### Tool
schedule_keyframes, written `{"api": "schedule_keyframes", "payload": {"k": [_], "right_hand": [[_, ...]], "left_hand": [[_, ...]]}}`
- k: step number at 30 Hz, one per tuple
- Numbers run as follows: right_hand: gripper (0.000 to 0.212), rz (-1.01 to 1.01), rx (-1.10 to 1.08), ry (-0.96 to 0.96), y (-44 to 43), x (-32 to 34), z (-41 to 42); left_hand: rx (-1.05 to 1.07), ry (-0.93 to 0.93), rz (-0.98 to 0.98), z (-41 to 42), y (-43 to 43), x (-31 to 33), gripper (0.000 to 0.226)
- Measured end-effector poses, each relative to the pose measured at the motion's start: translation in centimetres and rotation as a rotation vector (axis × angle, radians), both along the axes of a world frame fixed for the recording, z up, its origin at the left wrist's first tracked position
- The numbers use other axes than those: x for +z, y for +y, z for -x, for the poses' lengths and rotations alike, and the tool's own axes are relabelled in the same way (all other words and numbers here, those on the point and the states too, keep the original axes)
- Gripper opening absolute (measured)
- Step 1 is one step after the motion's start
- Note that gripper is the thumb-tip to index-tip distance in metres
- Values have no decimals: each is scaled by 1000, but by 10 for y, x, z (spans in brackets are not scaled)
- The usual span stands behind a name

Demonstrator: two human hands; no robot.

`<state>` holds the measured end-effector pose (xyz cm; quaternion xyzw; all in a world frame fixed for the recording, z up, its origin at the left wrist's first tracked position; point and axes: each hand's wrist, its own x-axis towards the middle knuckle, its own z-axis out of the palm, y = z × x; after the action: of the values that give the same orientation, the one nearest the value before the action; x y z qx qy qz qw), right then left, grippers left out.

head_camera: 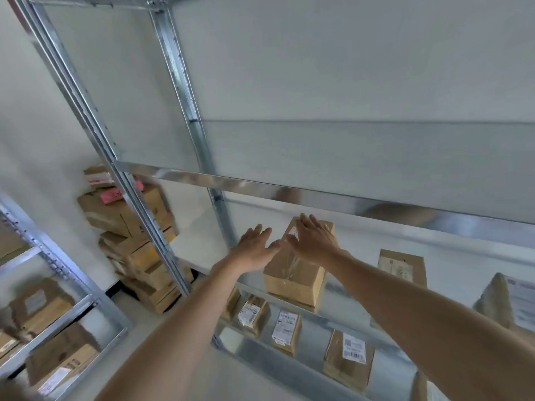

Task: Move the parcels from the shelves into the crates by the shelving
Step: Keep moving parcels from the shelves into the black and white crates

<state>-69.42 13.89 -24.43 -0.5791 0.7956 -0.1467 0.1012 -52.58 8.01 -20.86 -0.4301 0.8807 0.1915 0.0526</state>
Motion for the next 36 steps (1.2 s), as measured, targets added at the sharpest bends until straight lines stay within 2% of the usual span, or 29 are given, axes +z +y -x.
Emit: {"api": "schedule_keyframes", "payload": {"k": [6, 10, 14, 20, 22, 24, 26, 27, 29, 30, 32, 36], "right_hand": [[64, 36, -234, -149, -33, -13, 17], [62, 37, -390, -249, -38, -20, 22], [61, 66, -522, -364, -39, -26, 22], [62, 140, -664, -658, -41, -47, 30], [55, 193, -695, -777, -42, -60, 30], [42, 223, -686, -909, -43, -68, 28], [37, 229, -673, -996, -45, -78, 25], [42, 240, -670, -1016, -47, -84, 25], [62, 254, -723, -1071, -51, -90, 23], [71, 258, -752, -1089, -52, -94, 23], [75, 275, -775, -1161, -50, -101, 23], [58, 309, -796, -1280, -48, -116, 25]], "left_hand": [[-45, 139, -223, 19, -63, -15, 70], [8, 275, -475, 31, -97, -35, 72], [55, 365, -629, 50, -117, -57, 76], [161, 480, -816, 71, -131, -90, 76], [202, 492, -874, 74, -134, -102, 76], [232, 486, -932, 79, -136, -115, 85], [233, 462, -970, 84, -139, -131, 116], [233, 457, -976, 88, -144, -144, 132], [241, 429, -976, 95, -151, -168, 146], [240, 417, -983, 98, -153, -174, 146], [253, 416, -1010, 100, -154, -179, 141], [318, 440, -1081, 108, -170, -217, 131]]}}
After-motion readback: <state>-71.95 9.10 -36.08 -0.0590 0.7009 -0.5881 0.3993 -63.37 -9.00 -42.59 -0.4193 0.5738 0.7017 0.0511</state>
